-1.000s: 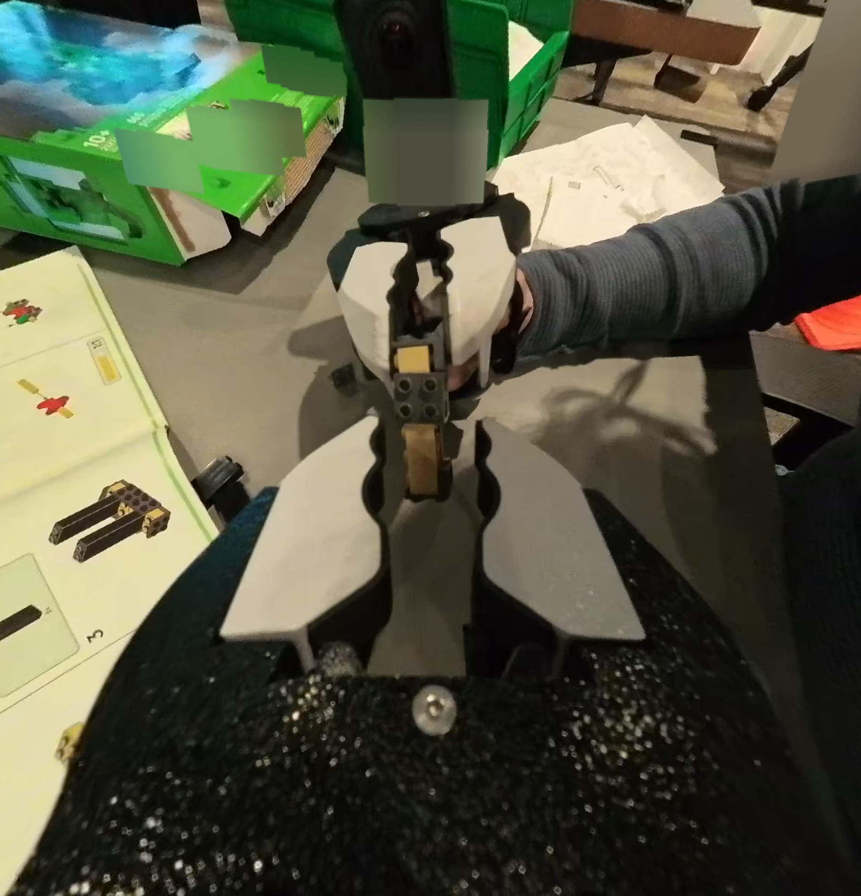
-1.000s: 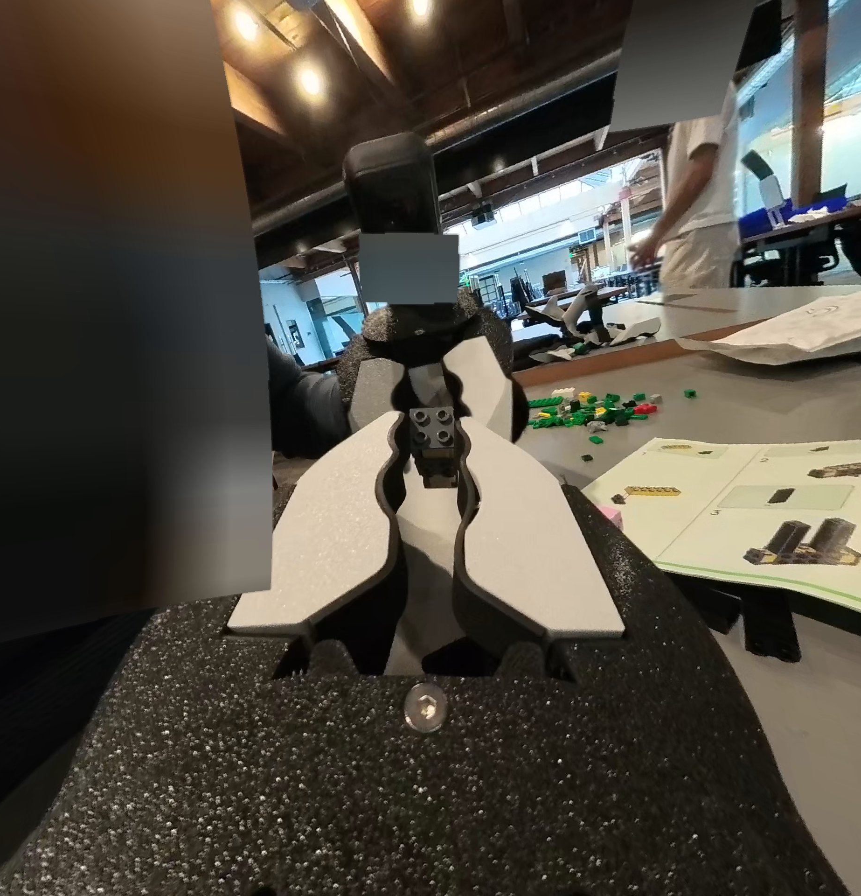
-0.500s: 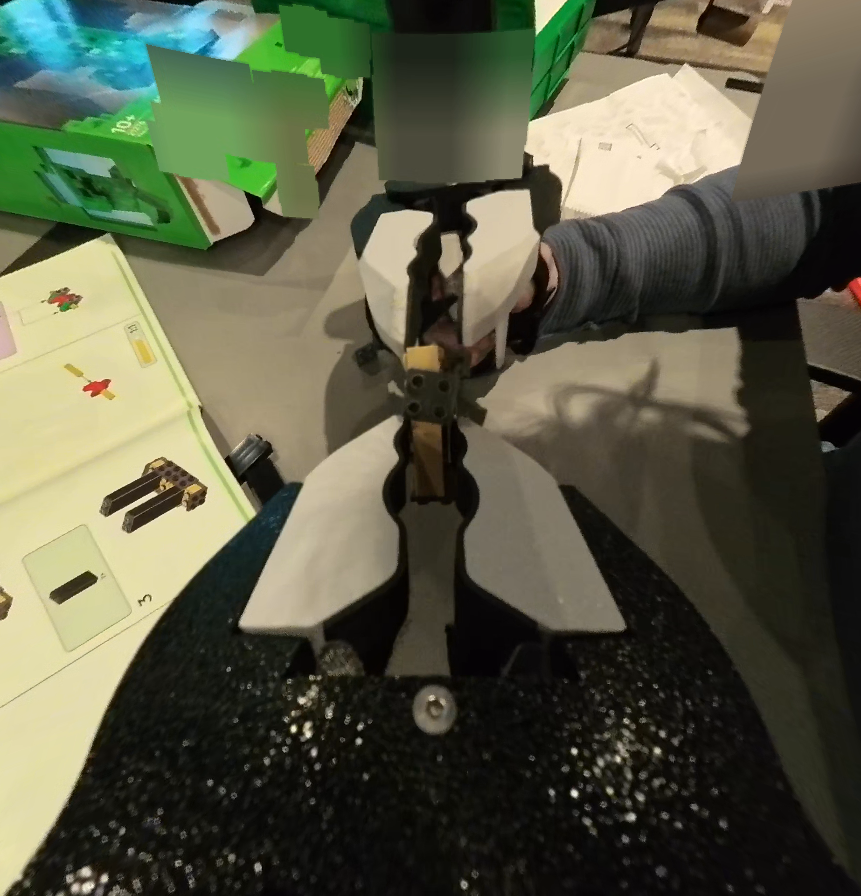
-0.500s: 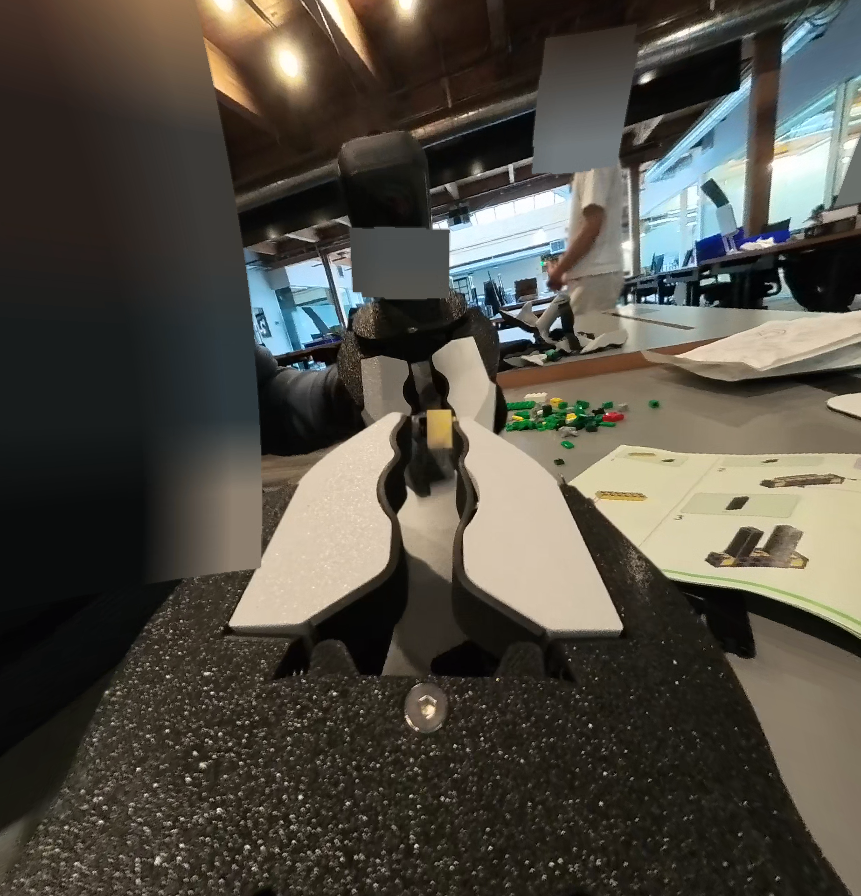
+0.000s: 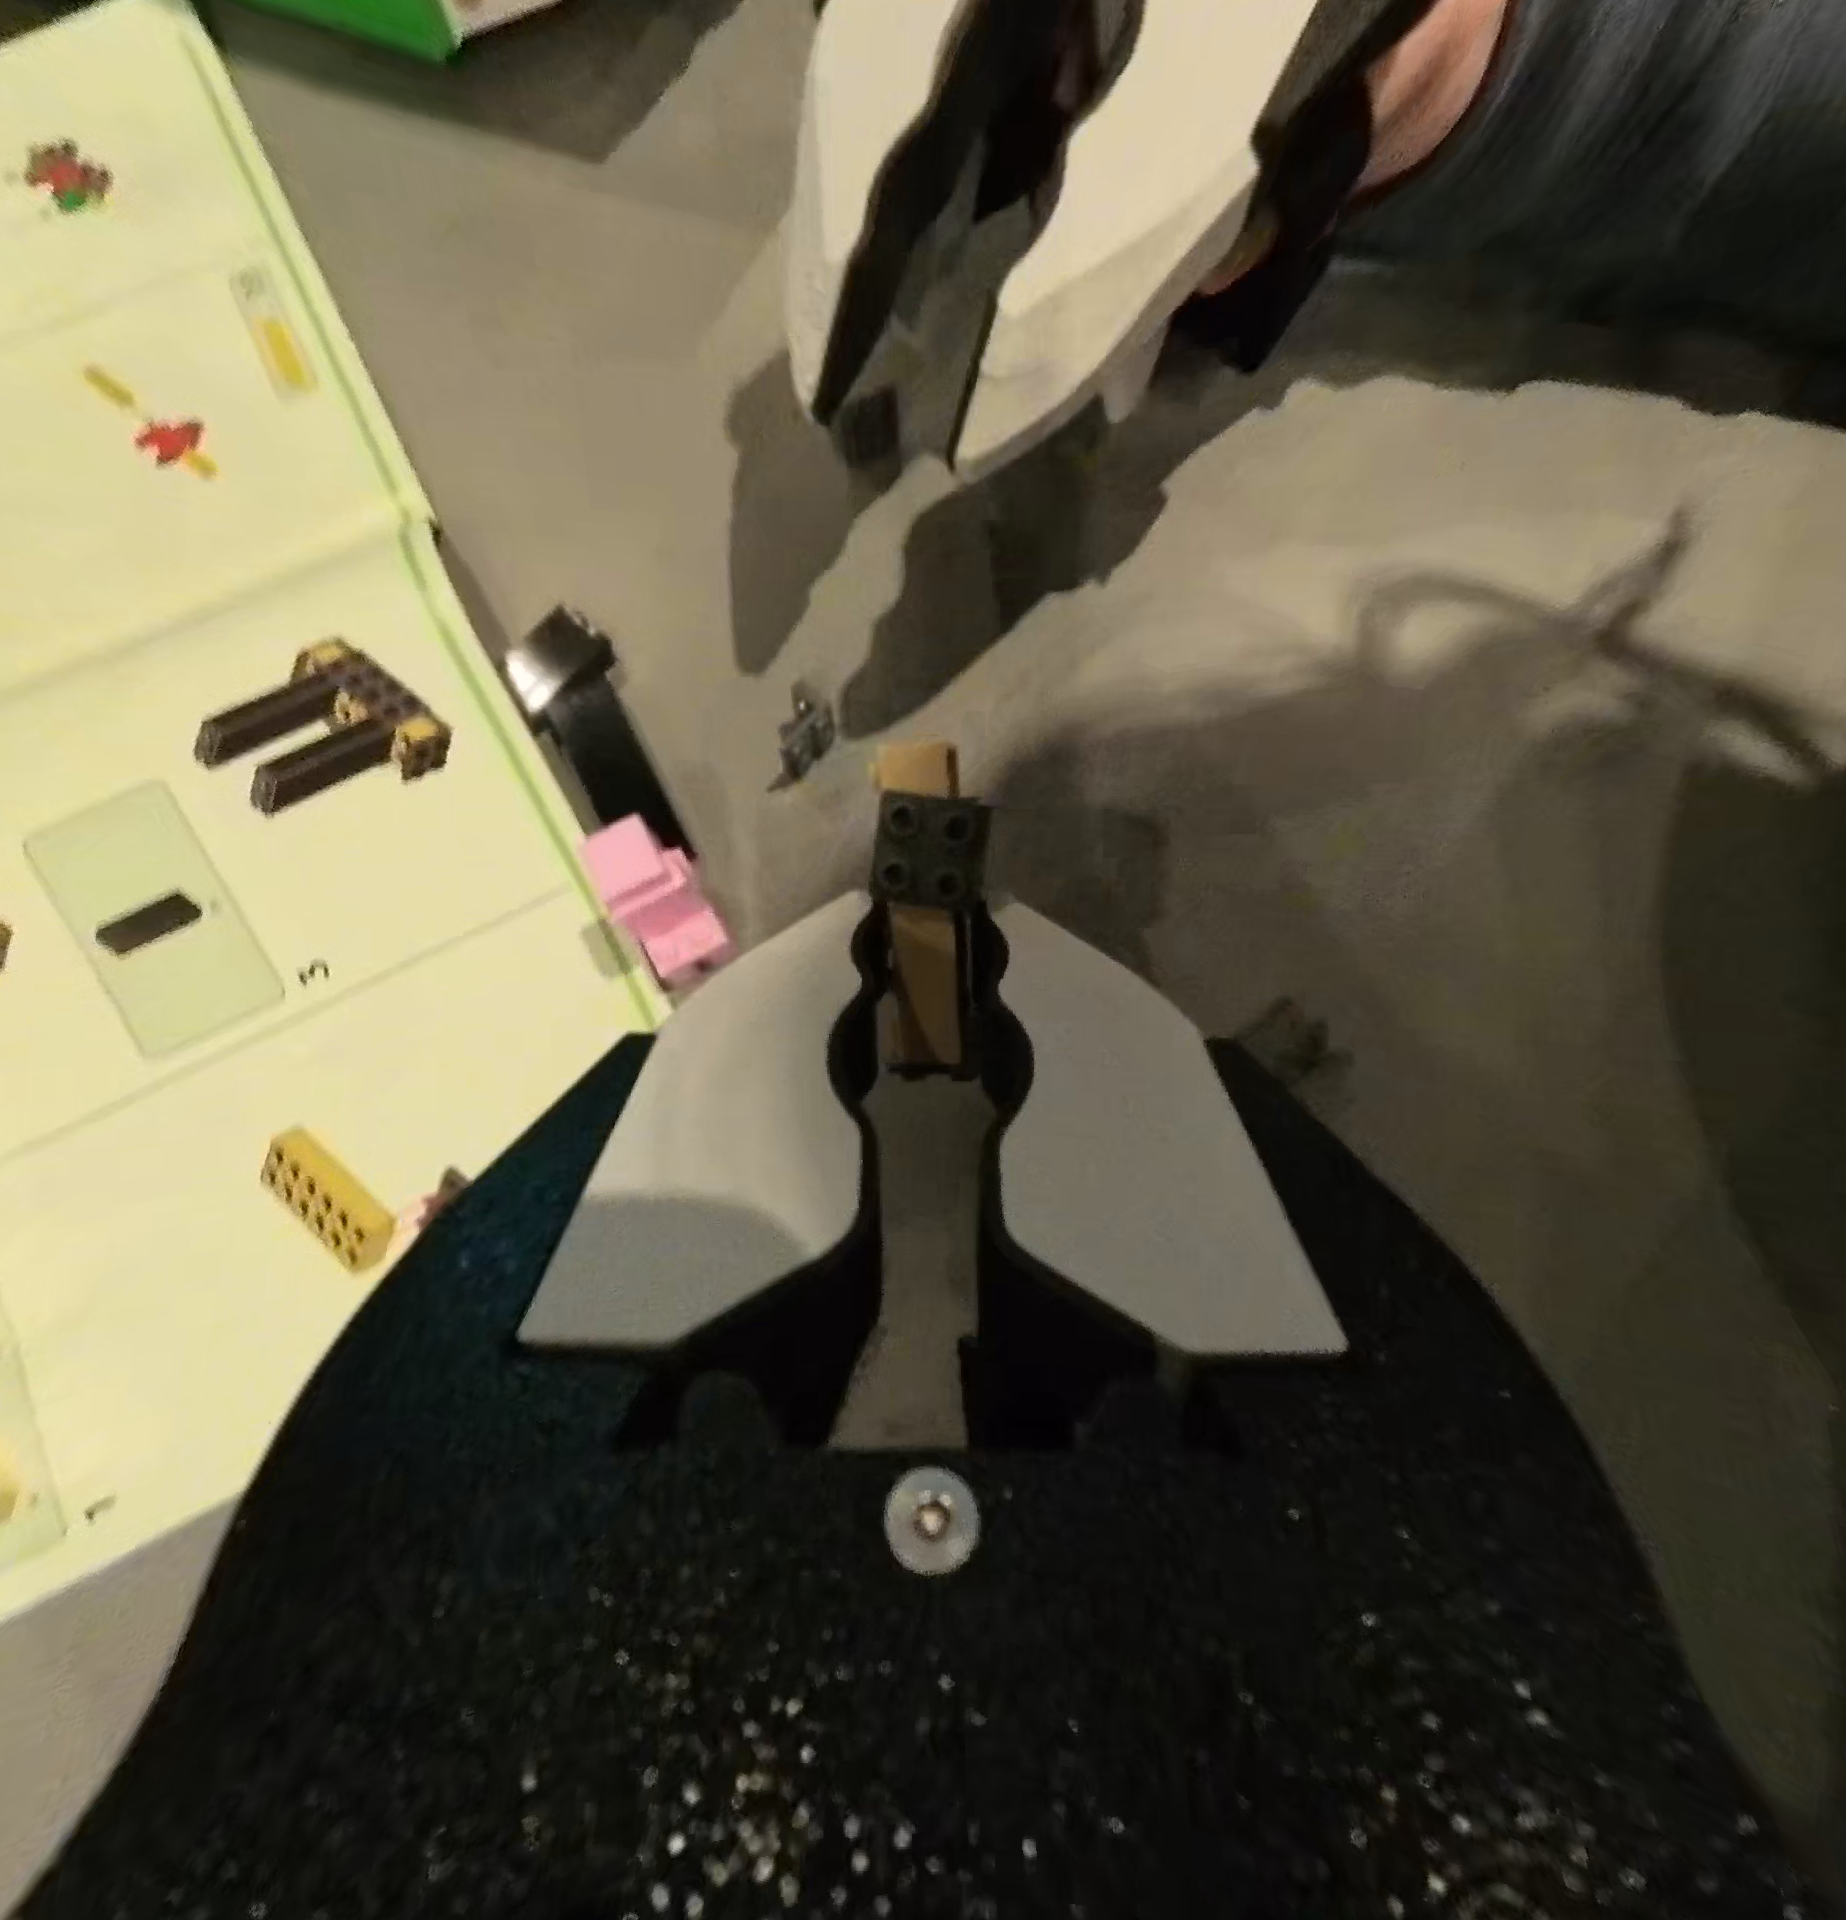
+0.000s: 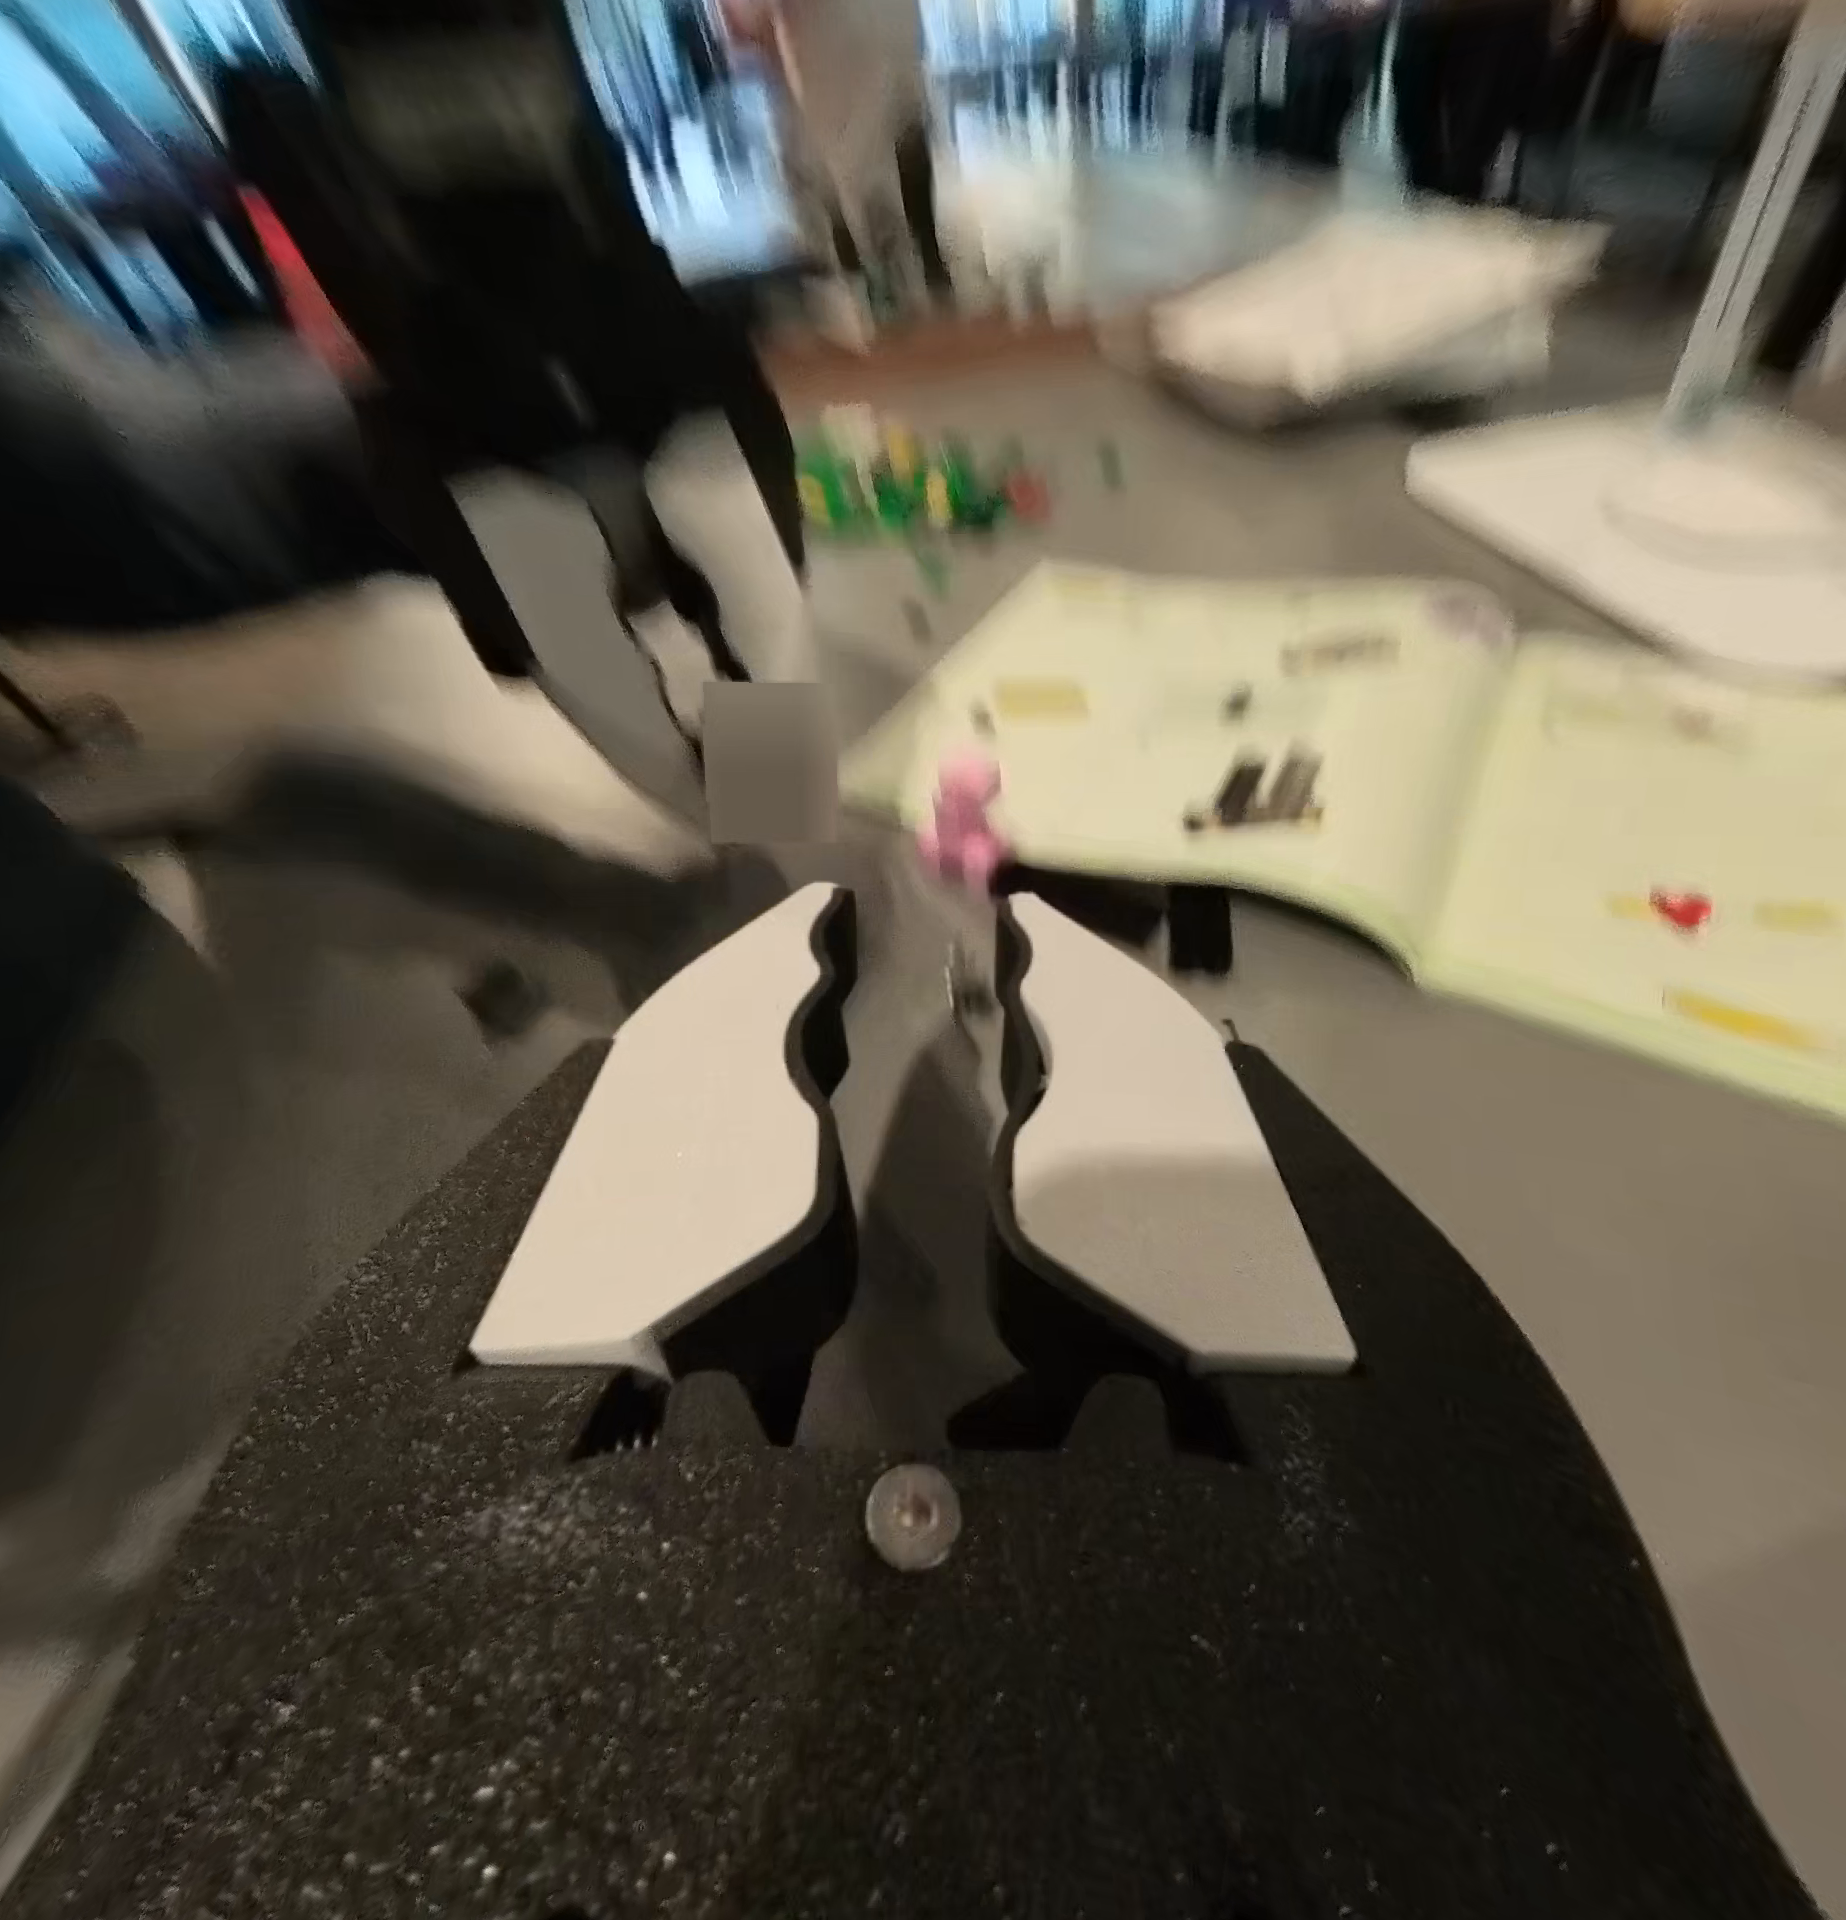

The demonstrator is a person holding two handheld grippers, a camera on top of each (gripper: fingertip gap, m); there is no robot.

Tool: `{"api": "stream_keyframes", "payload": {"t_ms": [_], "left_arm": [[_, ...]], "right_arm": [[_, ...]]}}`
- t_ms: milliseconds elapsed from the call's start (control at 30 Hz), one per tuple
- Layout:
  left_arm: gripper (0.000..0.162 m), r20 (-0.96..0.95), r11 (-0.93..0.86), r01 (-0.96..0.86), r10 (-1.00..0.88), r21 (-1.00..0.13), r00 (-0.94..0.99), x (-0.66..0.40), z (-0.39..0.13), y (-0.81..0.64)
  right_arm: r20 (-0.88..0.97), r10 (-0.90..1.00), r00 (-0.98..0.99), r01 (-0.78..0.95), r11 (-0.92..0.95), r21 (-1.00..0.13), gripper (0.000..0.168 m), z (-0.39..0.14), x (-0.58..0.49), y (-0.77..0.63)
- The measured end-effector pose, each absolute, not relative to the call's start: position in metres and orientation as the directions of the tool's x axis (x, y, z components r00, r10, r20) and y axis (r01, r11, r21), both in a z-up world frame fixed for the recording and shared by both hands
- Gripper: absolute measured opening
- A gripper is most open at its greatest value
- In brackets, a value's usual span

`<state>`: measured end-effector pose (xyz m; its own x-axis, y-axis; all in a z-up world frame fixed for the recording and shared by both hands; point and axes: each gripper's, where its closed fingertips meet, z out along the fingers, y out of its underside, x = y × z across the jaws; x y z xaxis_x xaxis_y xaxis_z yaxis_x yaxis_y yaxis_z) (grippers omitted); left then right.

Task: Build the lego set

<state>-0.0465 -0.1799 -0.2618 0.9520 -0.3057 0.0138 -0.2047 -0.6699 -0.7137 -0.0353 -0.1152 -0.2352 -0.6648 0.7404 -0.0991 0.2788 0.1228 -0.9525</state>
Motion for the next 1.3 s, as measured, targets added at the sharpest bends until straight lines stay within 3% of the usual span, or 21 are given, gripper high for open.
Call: {"api": "stream_keyframes", "payload": {"t_ms": [333, 467, 833, 1067, 1300], "left_arm": [[0.015, 0.021, -0.745, -0.220, -0.299, -0.630, 0.954, -0.050, -0.281, -0.202], [0.015, 0.003, -0.755, -0.240, -0.305, -0.610, 0.952, -0.051, -0.286, -0.203], [0.015, -0.016, -0.745, -0.238, -0.291, -0.623, 0.956, -0.056, -0.286, -0.201], [0.015, 0.007, -0.742, -0.219, -0.288, -0.633, 0.958, -0.059, -0.285, -0.203], [0.015, 0.026, -0.771, -0.290, -0.369, -0.566, 0.929, -0.053, -0.293, -0.214]], "right_arm": [[0.036, 0.747, -0.664, 0.414, 0.407, -0.814, 0.024, -0.284, -0.056, -0.125], [0.004, 0.750, -0.662, 0.490, 0.437, -0.754, 0.025, -0.297, -0.057, -0.127], [0.034, 0.812, -0.582, 0.518, 0.403, -0.755, 0.016, -0.297, -0.065, -0.127], [0.090, 0.791, -0.605, 0.466, 0.443, -0.766, 0.012, -0.294, -0.064, -0.127], [0.110, 0.588, -0.801, 0.251, 0.496, -0.831, 0.012, -0.279, -0.040, -0.158]]}}
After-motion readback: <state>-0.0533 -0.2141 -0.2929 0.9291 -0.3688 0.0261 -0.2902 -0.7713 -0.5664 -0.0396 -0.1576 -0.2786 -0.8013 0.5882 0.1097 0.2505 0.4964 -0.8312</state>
